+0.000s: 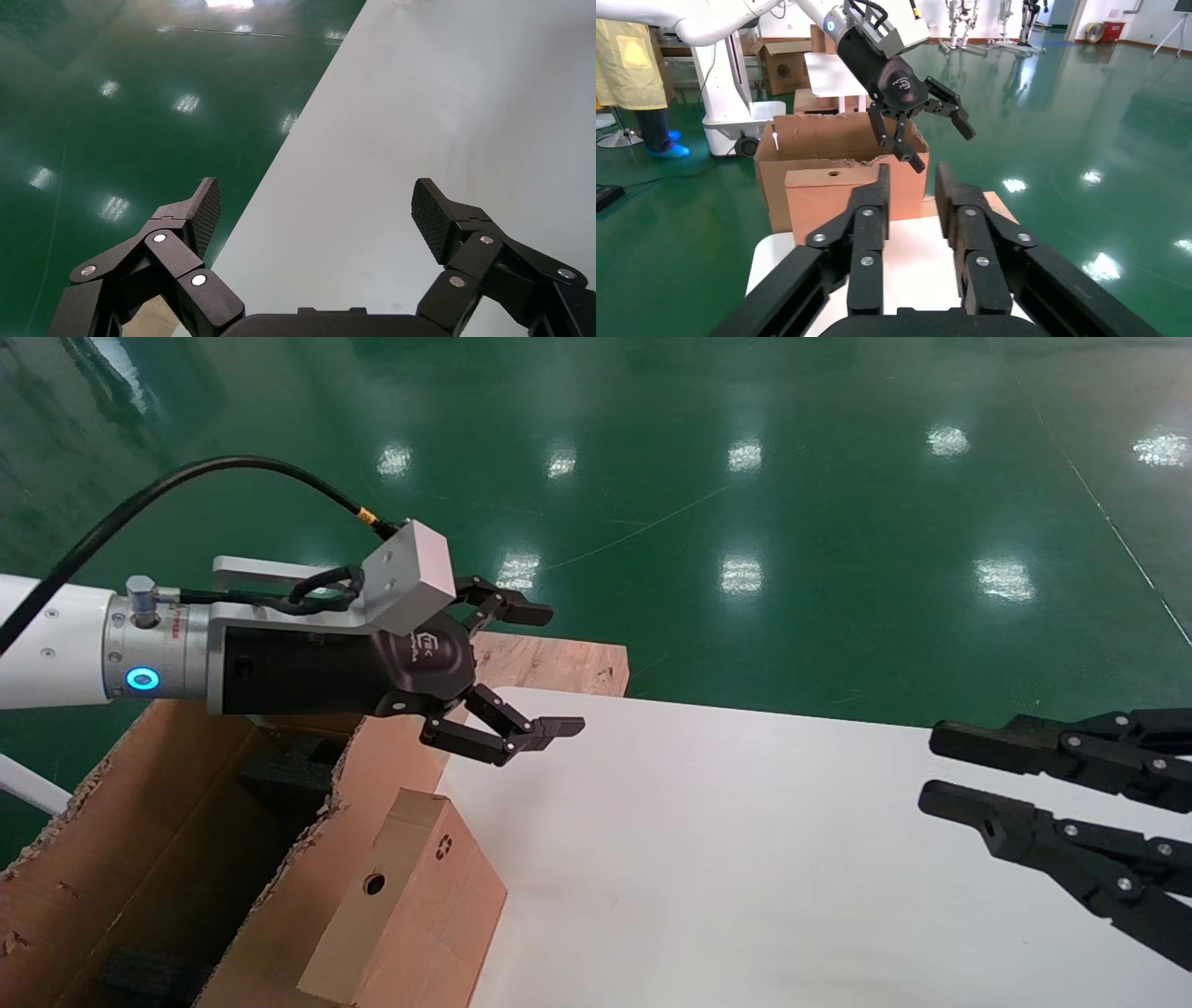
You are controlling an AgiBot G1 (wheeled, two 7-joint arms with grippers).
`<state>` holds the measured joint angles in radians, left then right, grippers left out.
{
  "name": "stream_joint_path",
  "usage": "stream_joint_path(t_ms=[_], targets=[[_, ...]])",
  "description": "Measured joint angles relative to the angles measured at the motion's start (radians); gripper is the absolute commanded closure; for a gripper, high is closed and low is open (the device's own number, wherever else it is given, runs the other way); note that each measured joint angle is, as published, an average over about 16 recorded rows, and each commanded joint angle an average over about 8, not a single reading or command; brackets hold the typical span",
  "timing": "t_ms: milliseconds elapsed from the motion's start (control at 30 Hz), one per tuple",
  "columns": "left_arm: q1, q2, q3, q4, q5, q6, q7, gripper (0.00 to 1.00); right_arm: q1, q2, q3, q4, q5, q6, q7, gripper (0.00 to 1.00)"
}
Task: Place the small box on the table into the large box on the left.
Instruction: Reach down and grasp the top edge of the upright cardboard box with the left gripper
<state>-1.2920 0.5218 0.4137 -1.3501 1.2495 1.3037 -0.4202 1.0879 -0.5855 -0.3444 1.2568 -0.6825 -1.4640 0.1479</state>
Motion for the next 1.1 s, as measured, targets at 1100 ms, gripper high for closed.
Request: stream_joint_path(t_ms=[1100], targets=[[-0.214, 0.049, 0.136, 0.007, 0.325, 0.128, -0.229, 0.00, 0.000, 0.000, 0.000, 0.000, 0.000, 0.000, 0.000, 1.00]])
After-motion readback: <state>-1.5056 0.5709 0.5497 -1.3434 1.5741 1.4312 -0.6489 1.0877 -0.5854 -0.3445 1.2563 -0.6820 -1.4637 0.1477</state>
